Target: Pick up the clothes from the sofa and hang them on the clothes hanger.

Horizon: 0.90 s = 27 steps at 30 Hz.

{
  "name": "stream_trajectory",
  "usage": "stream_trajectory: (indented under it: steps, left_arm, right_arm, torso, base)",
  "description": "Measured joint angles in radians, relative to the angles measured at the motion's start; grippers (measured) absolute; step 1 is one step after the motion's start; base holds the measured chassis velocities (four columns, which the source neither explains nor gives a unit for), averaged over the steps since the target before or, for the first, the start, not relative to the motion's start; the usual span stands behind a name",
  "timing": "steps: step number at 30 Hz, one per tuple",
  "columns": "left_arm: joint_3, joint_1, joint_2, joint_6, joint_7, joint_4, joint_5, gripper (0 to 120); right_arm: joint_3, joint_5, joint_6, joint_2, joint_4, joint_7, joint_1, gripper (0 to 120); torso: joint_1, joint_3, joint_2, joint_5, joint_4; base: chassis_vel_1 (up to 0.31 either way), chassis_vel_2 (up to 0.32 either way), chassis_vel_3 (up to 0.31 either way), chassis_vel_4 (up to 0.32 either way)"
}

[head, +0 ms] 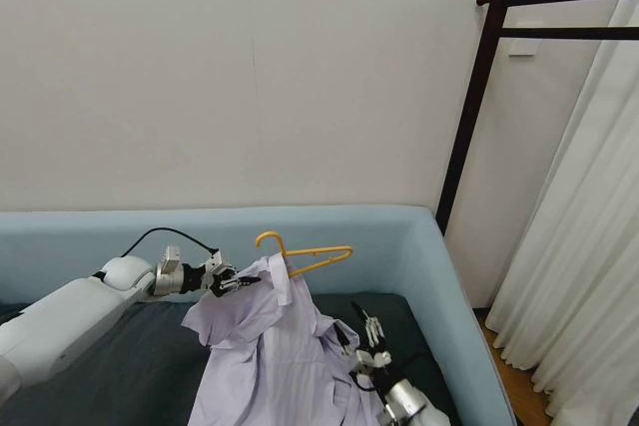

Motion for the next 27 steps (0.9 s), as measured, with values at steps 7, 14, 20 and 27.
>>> stream_trajectory:
  steps: [7,14,20,27]
  left_arm:
    - [0.006,0.002,0.007,0.005,-0.008,-0.028,-0.005,1]
    - [0.007,0.006,0.016,0.009,-0.012,-0.054,-0.011,1]
    - [0.008,0.006,0.024,0.012,-0.013,-0.073,-0.019,1]
    - [0.008,0.009,0.026,0.014,-0.015,-0.083,-0.023,1]
  right_arm:
    - [0.012,0.021,-0.016,0.081,-0.112,0.002,0.02,100]
    - [0.034,0.077,-0.062,0.193,-0.204,0.045,0.064,100]
    - [0.064,0.046,-0.068,0.266,-0.281,0.062,0.106,100]
    - [0.066,0.079,-0.098,0.31,-0.307,0.079,0.14,100]
  torso:
    - [0.0,0.0,0.0,-0.0001,0.0004]
    - [0.0,0.0,0.0,0.0,0.0006]
    - [0.0,0.0,0.0,-0.0003,0.0003]
    - [0.0,0.0,0.0,-0.0001,0.0005]
  base:
    - [0.0,0.0,0.0,0.0]
    - [0.0,0.0,0.0,0.0]
    - [0.0,0.0,0.0,0.0]
    - [0.0,0.0,0.0,0.0]
